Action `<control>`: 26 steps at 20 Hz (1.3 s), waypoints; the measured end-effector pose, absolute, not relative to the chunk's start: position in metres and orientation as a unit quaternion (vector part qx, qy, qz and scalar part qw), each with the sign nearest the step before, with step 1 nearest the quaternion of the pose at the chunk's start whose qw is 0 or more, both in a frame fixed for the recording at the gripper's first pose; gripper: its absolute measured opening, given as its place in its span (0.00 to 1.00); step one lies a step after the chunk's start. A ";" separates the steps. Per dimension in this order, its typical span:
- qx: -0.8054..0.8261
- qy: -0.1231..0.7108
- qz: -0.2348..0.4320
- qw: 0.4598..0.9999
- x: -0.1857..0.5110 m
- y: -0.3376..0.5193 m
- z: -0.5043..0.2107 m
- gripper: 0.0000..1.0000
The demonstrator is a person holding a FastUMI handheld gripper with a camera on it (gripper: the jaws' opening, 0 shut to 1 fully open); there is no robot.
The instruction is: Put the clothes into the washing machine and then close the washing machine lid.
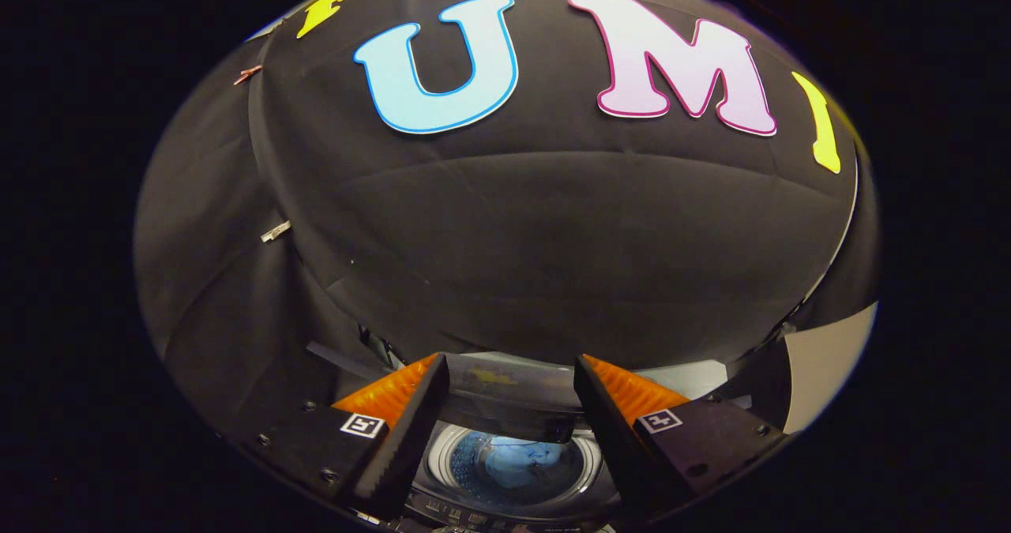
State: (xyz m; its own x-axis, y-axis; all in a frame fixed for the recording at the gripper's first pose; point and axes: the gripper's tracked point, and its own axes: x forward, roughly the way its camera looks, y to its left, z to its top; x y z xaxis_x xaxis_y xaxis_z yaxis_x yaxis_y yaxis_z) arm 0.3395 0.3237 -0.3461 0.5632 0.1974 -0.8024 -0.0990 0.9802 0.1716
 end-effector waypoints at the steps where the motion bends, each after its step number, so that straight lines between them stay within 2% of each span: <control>1: 0.052 0.464 0.087 0.880 0.331 0.325 -0.346 1.00; 10: 0.043 0.522 0.091 0.847 0.255 0.319 -0.365 1.00; 21: 0.044 0.502 0.100 0.858 0.245 0.315 -0.342 1.00; 26: 0.045 0.465 0.113 0.877 0.236 0.310 -0.305 1.00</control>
State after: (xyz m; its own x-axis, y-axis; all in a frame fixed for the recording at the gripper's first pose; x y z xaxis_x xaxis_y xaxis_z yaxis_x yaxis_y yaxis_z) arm 0.2357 0.3096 -0.3055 0.5431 0.2390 -0.8049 -0.1559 0.9707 0.1830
